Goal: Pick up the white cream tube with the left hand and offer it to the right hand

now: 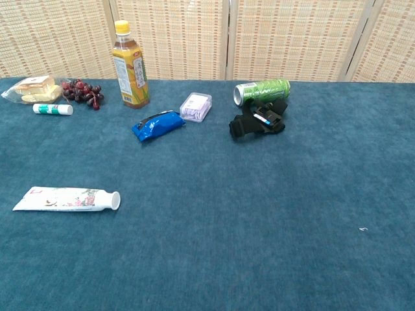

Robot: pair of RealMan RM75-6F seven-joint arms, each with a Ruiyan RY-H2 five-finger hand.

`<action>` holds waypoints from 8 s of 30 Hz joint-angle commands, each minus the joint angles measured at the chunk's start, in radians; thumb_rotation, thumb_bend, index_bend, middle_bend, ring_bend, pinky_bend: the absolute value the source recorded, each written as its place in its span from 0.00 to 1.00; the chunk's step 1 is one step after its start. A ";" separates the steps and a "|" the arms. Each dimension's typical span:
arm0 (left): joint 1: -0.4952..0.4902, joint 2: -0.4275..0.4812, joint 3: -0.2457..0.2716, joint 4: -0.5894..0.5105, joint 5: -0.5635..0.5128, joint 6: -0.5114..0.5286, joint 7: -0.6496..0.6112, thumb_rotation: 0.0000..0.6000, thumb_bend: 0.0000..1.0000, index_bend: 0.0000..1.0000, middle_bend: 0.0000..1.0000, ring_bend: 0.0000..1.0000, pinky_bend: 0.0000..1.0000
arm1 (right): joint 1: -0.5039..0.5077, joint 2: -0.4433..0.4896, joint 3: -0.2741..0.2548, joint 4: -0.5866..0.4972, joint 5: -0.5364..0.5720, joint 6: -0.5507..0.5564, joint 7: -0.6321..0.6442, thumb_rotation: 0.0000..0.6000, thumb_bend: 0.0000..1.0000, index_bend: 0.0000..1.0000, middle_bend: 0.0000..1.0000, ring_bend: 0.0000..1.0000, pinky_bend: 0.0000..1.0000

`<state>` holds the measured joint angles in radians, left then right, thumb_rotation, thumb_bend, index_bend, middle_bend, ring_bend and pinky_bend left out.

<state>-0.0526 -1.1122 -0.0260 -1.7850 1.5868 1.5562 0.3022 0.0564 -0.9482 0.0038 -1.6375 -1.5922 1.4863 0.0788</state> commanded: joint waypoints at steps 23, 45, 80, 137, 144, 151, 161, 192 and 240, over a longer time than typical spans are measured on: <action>-0.192 0.013 -0.035 0.008 -0.032 -0.283 -0.013 1.00 0.31 0.30 0.33 0.26 0.26 | 0.007 0.079 0.050 -0.082 -0.013 0.070 0.018 1.00 0.22 0.18 0.22 0.07 0.17; -0.416 -0.231 -0.068 0.167 -0.269 -0.585 0.108 1.00 0.22 0.27 0.22 0.14 0.25 | -0.011 0.080 0.042 -0.074 0.018 0.060 0.014 1.00 0.22 0.18 0.22 0.07 0.17; -0.456 -0.327 -0.005 0.244 -0.338 -0.604 0.071 1.00 0.22 0.34 0.21 0.13 0.24 | -0.013 0.073 0.032 -0.064 0.018 0.035 0.023 1.00 0.22 0.18 0.22 0.07 0.17; -0.573 -0.135 -0.116 0.084 -0.257 -0.622 -0.171 1.00 0.36 0.54 0.66 0.45 0.44 | 0.169 0.098 0.055 -0.257 -0.191 -0.121 -0.154 1.00 0.32 0.18 0.22 0.06 0.17; -0.626 -0.069 -0.157 -0.035 -0.332 -0.677 -0.145 1.00 0.36 0.55 0.67 0.46 0.44 | 0.258 0.047 0.081 -0.329 -0.219 -0.228 -0.279 1.00 0.34 0.18 0.19 0.01 0.13; -0.670 -0.037 -0.173 -0.118 -0.415 -0.720 -0.124 1.00 0.36 0.54 0.67 0.46 0.44 | 0.326 -0.051 0.103 -0.358 -0.223 -0.308 -0.404 1.00 0.34 0.21 0.10 0.00 0.00; -0.754 -0.022 -0.187 -0.187 -0.562 -0.767 -0.075 1.00 0.36 0.55 0.68 0.46 0.44 | 0.399 -0.180 0.106 -0.371 -0.204 -0.400 -0.526 1.00 0.34 0.22 0.06 0.00 0.00; -0.918 -0.042 -0.161 -0.245 -0.807 -0.724 -0.005 1.00 0.36 0.55 0.68 0.46 0.45 | 0.505 -0.387 0.109 -0.294 -0.085 -0.471 -0.665 1.00 0.33 0.23 0.05 0.00 0.00; -0.976 -0.008 -0.136 -0.252 -0.842 -0.737 -0.047 1.00 0.36 0.54 0.68 0.46 0.45 | 0.542 -0.393 0.075 -0.262 0.036 -0.465 -0.718 1.00 0.33 0.23 0.06 0.00 0.00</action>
<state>-1.0289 -1.1205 -0.1618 -2.0370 0.7451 0.8202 0.2554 0.5986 -1.3410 0.0790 -1.8998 -1.5562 1.0217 -0.6389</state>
